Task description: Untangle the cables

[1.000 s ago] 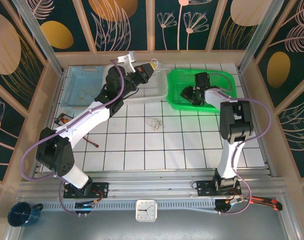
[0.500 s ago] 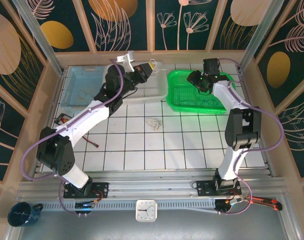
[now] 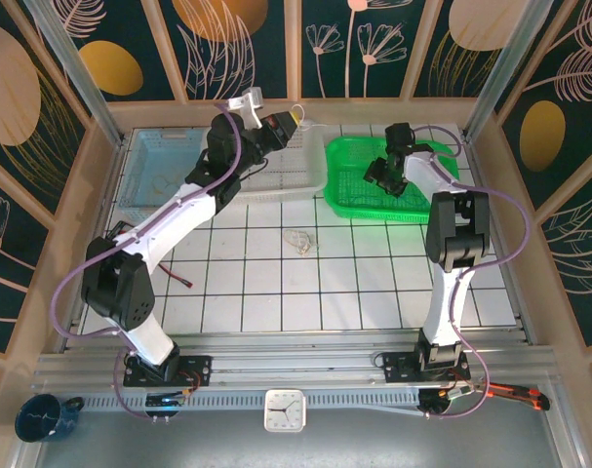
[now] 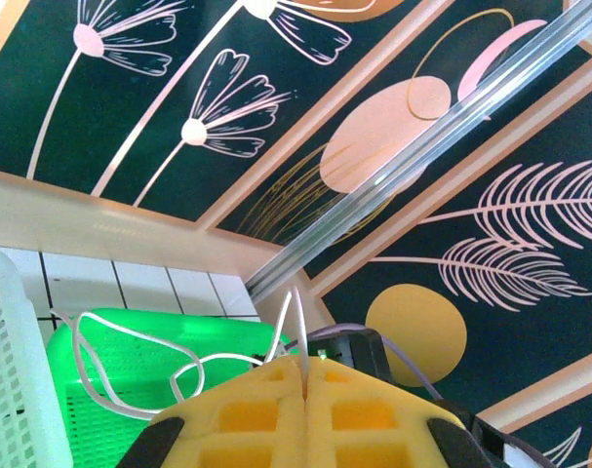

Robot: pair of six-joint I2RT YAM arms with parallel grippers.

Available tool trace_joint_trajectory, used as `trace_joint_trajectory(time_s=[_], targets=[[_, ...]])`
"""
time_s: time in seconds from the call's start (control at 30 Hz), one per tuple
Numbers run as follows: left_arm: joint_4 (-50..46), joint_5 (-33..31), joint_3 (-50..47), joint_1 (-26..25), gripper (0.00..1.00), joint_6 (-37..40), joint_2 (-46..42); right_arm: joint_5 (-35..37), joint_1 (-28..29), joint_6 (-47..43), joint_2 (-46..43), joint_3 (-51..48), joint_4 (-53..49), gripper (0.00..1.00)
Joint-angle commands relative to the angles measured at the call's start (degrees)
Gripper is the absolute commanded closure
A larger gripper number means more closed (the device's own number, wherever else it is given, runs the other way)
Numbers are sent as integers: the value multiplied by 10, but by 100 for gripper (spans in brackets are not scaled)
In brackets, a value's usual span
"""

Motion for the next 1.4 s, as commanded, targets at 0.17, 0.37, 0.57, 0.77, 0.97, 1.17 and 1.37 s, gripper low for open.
trace_joint_trajectory(time_s=[0.17, 0.37, 0.57, 0.77, 0.97, 1.17, 1.37], targets=[[-5, 22, 36, 13, 100, 3, 25, -23, 14, -35, 12, 10, -73, 36], [-4, 27, 37, 17, 100, 0, 29, -47, 15, -42, 58, 42, -83, 37], [1, 29, 34, 20, 100, -3, 30, -30, 9, -32, 96, 89, -79, 58], [2, 30, 32, 23, 100, -4, 27, -31, -6, -20, 99, 127, -65, 100], [6, 32, 24, 24, 100, -6, 24, -28, -29, -9, 73, 147, -39, 100], [16, 34, 17, 24, 100, -14, 24, -29, -47, 5, 64, 162, -16, 100], [25, 31, 11, 24, 100, -23, 23, -48, -54, 11, 50, 167, 11, 100]])
